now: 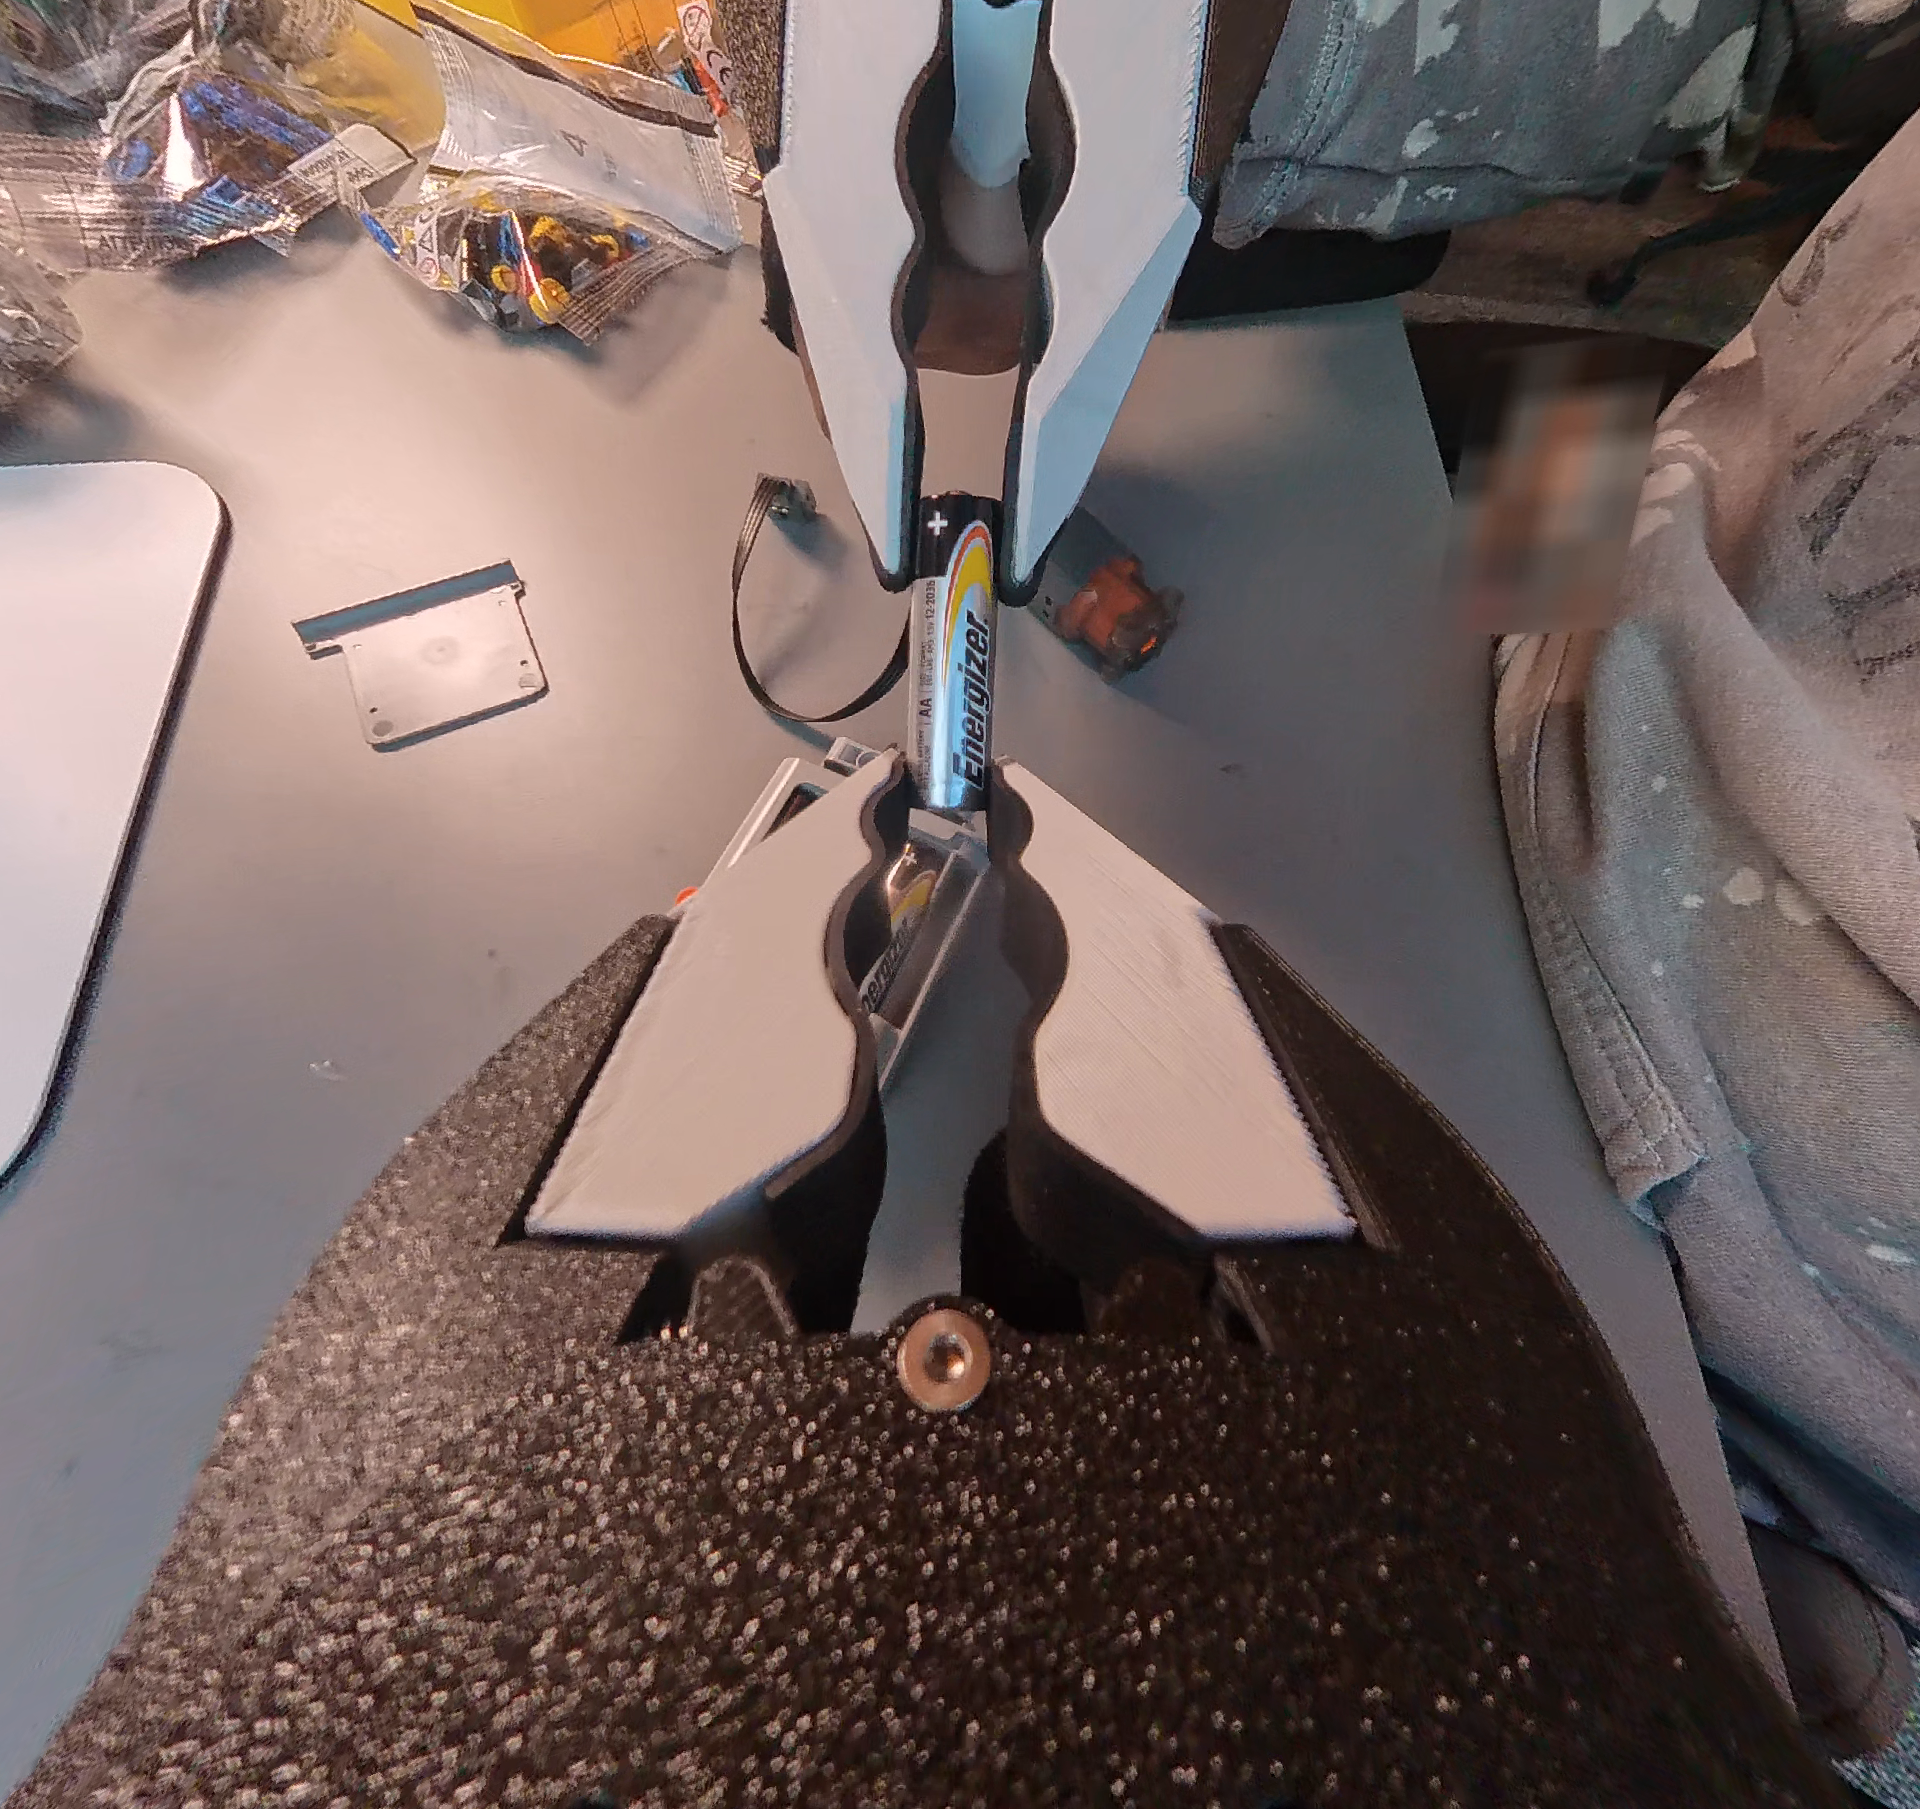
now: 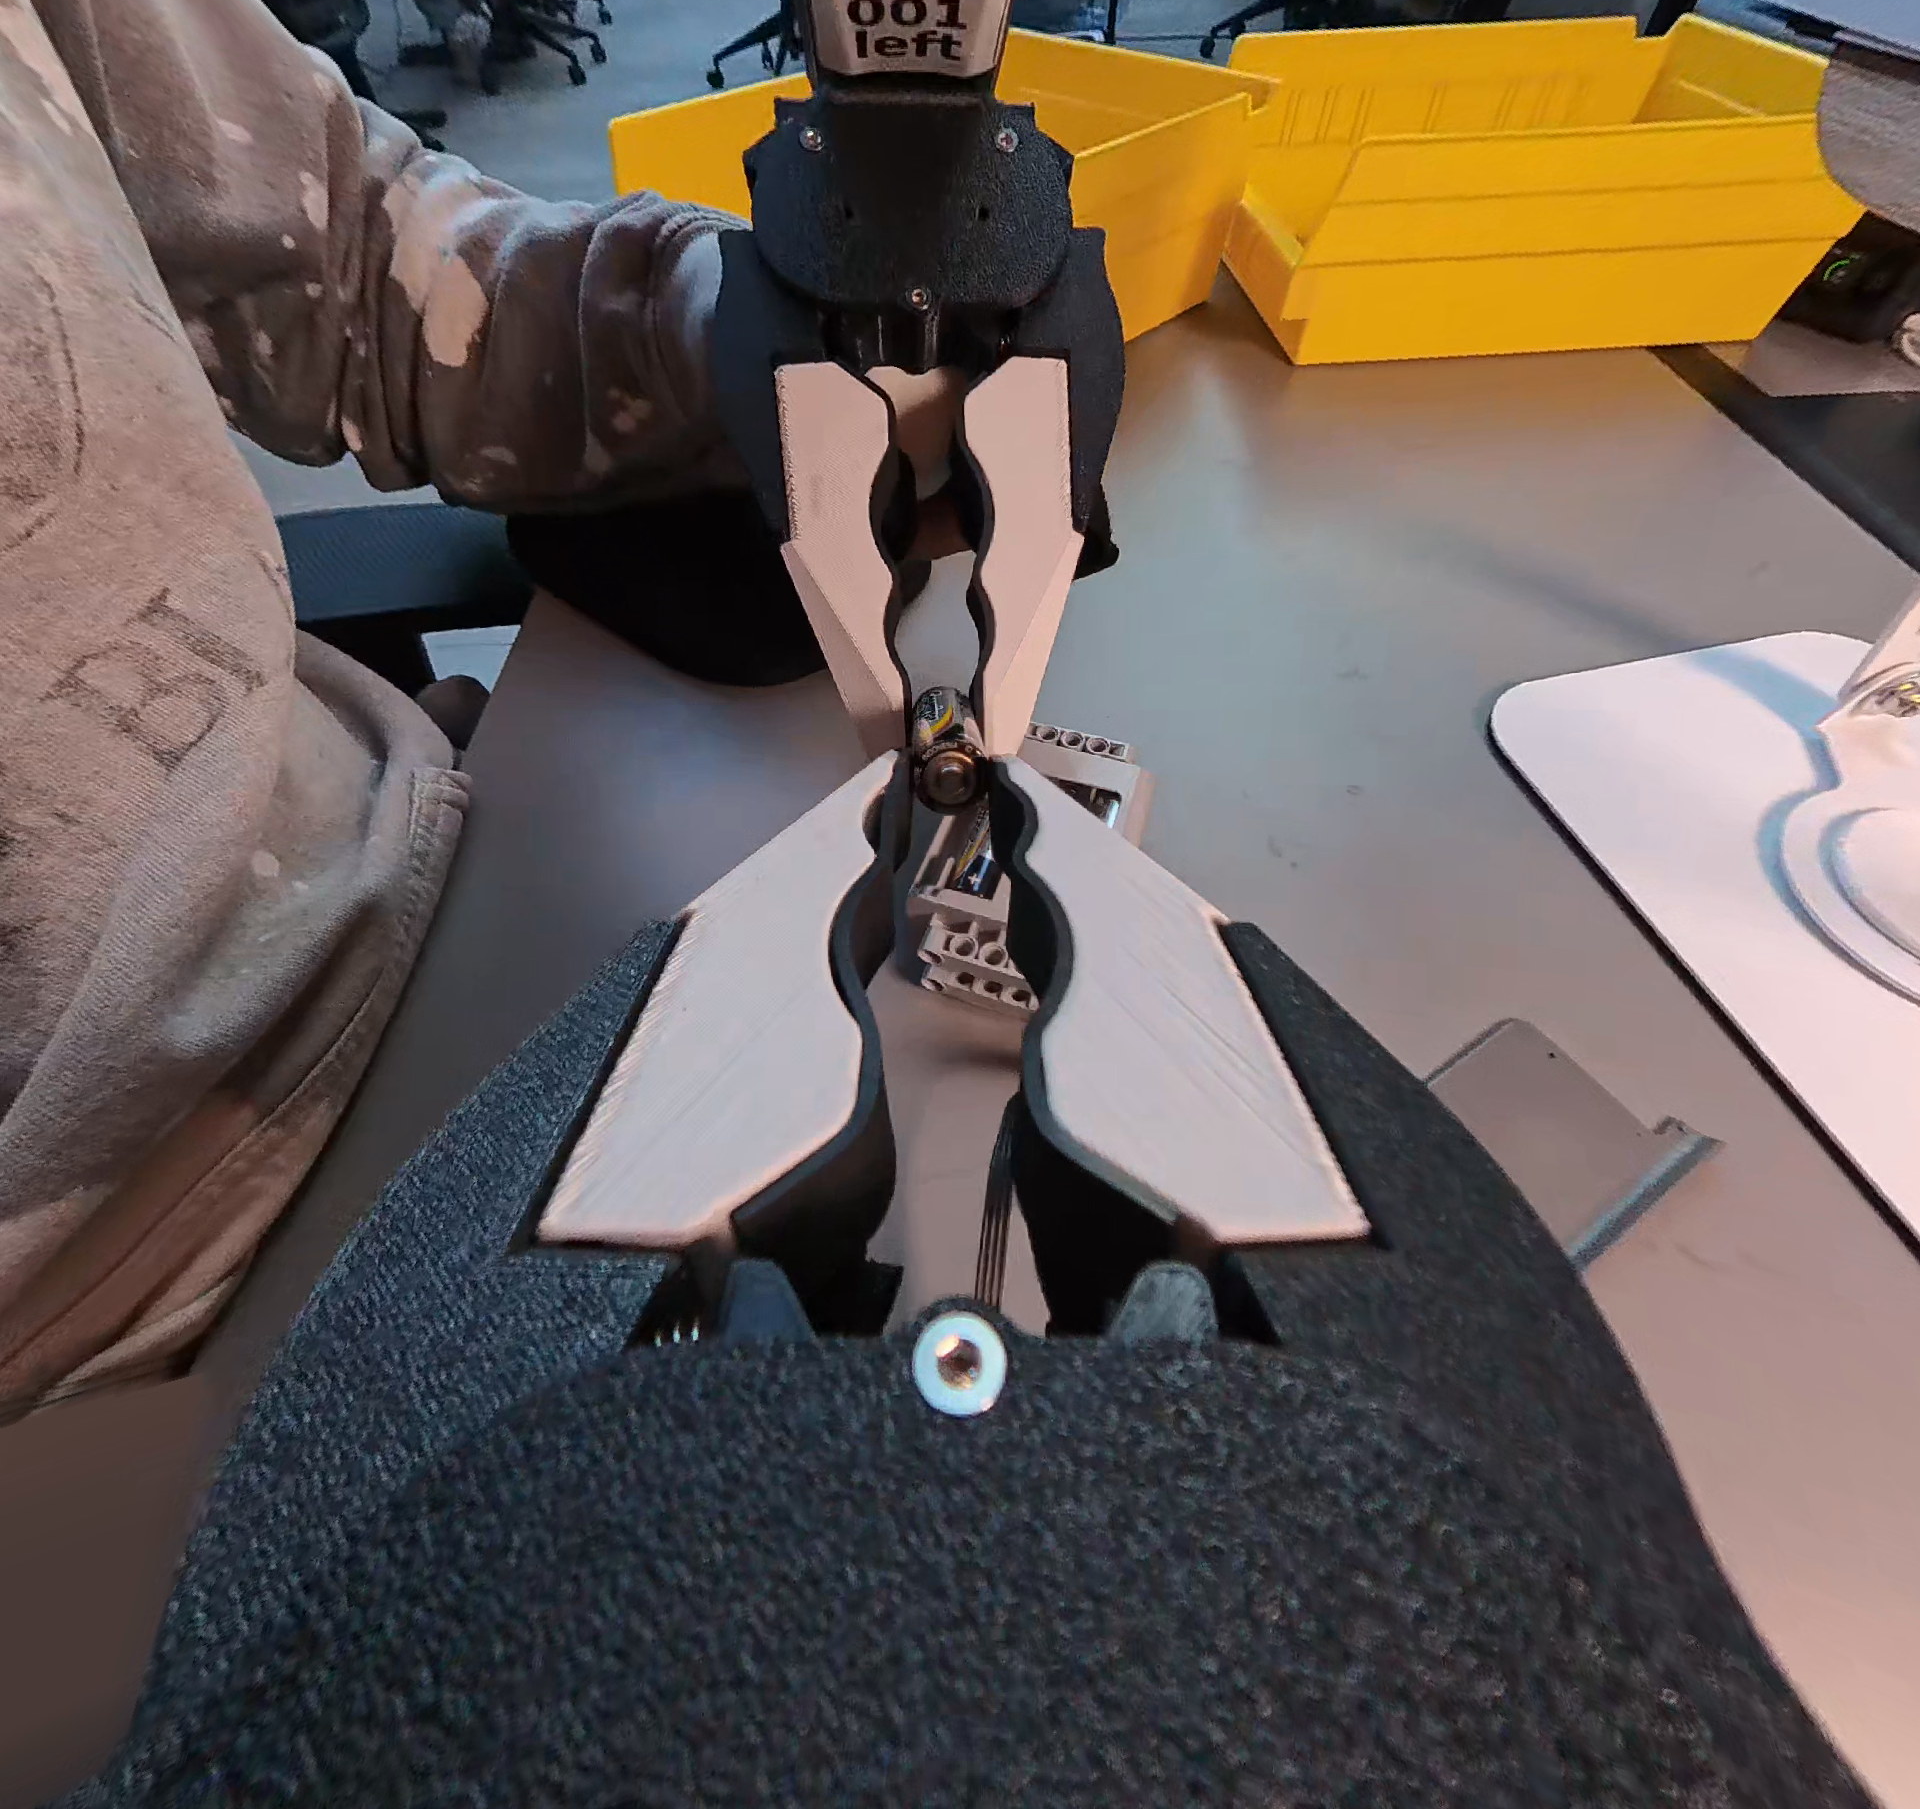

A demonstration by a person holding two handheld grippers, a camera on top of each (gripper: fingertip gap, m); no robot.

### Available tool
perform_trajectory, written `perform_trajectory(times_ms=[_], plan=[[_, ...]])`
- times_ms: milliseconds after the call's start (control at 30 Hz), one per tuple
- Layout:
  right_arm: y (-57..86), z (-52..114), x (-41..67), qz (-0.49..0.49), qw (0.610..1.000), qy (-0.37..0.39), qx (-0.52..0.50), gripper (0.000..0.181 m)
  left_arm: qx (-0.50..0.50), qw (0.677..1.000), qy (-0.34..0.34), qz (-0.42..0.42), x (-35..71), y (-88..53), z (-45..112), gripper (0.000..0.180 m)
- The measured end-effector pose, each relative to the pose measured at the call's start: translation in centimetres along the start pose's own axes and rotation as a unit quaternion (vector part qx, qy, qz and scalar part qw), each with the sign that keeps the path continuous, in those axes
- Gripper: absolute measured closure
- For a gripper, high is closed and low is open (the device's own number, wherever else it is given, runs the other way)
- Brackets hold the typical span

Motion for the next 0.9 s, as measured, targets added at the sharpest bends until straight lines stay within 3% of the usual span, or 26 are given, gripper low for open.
perform_trajectory(times_ms=[100, 233, 367, 633, 733, 833, 900], plan=[[0.4, -0.1, 0.0, 0.006, 1.0, -0.001, -0.021, 0.168, 0.02, 0.999, 0.029, -0.015, 0.0, -0.5, -0.8, 0.168], [0.7, 0.4, -1.1, 0.013, 0.995, -0.056, -0.081, 0.167, 0.054, 0.997, 0.024, -0.059, -2.0, -1.9, -2.9, 0.119], [0.3, 2.3, -2.4, 0.001, 0.984, -0.123, -0.125, 0.167, 0.059, 0.994, -0.03, -0.084, -4.6, -2.1, -2.5, 0.101], [0.5, 4.8, -2.1, -0.016, 0.962, -0.248, -0.115, 0.168, 0.098, 0.99, -0.09, -0.053, -5.1, -2.4, -0.4, 0.105], [0.7, 5.3, -2.0, -0.003, 0.963, -0.252, -0.101, 0.167, 0.116, 0.987, -0.101, -0.039, -5.1, -2.3, -0.1, 0.111], [0.6, 4.8, -2.0, 0.025, 0.97, -0.229, -0.078, 0.156, 0.127, 0.986, -0.1, -0.039, -5.1, -2.2, -0.1, 0.112], [0.8, 3.9, -1.8, 0.039, 0.974, -0.211, -0.072, 0.16, 0.134, 0.985, -0.101, -0.042, -5.0, -2.2, 0.0, 0.112]])
Point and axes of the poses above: each gripper's, where its closed fingertips meet, z out along the fingers, x out of its top, y = z × x across the jaws, the point moved 7 cm from there along -z, back along the fingers, and after that the axes turned 6 degrees about -x, right-handed, at the moved point
